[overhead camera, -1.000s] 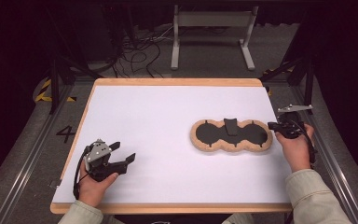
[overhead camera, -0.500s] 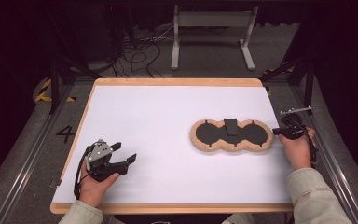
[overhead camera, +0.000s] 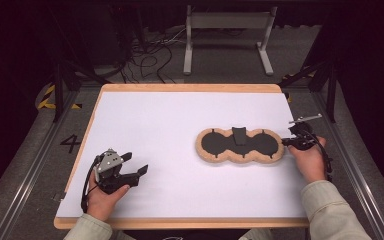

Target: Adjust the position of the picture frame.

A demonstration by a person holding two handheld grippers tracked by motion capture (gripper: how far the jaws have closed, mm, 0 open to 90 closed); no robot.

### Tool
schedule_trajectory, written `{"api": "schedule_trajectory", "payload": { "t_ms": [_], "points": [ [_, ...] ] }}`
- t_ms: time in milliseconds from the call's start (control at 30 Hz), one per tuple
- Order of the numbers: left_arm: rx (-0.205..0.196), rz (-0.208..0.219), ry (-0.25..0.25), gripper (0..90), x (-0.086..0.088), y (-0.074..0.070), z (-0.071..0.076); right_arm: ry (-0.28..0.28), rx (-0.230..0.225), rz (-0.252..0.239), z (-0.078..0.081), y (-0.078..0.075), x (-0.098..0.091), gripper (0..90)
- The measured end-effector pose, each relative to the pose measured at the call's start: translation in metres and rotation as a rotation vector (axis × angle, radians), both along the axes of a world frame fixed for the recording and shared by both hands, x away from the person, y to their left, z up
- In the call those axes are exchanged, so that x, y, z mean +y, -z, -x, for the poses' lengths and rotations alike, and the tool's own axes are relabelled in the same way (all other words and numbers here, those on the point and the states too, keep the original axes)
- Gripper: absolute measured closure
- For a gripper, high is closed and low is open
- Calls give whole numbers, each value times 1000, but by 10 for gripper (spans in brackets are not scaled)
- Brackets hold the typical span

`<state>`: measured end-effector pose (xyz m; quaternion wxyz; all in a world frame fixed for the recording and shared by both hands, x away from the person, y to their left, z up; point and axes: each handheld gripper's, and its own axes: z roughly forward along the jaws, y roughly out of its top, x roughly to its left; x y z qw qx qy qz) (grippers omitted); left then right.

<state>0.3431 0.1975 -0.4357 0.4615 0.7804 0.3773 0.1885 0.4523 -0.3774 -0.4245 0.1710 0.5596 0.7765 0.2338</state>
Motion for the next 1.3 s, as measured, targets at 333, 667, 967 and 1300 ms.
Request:
{"api": "schedule_trajectory", "payload": {
  "t_ms": [333,667,967,1300],
  "points": [
    [10,8,7,263,-2,1,-7,-162,3,-11,-5,2,58,900],
    [13,7,8,266,-2,1,-11,-280,7,81,-2,-2,86,900],
    [3,-11,9,265,-4,-1,-9,-322,-54,78,-18,-33,110,900],
    [4,-11,18,265,-4,0,-10,-338,-5,58,-53,-43,132,900]
  ]
}}
